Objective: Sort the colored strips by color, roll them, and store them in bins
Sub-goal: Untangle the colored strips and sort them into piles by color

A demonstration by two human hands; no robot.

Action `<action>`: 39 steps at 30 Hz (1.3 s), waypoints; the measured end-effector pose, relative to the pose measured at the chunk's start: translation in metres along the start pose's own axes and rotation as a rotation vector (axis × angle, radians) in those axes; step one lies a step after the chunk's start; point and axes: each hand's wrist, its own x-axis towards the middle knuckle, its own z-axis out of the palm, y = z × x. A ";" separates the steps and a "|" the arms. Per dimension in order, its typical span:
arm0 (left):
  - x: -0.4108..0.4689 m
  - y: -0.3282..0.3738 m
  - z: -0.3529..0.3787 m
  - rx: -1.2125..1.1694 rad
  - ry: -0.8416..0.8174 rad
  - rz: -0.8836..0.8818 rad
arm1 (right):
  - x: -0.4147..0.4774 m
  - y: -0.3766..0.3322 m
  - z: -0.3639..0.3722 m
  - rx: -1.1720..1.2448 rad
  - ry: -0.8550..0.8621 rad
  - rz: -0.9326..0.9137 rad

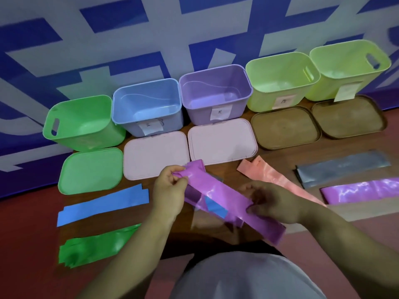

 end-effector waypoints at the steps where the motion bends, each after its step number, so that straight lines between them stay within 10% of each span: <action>1: 0.001 -0.002 -0.001 0.010 -0.004 -0.006 | -0.004 -0.001 -0.003 -0.008 0.005 0.014; 20: -0.078 -0.029 0.229 0.182 0.142 -0.011 | -0.058 0.100 -0.213 -0.549 -0.012 0.025; 39: -0.143 -0.028 0.430 0.445 -0.061 -0.094 | -0.130 0.229 -0.353 -0.698 -0.011 0.209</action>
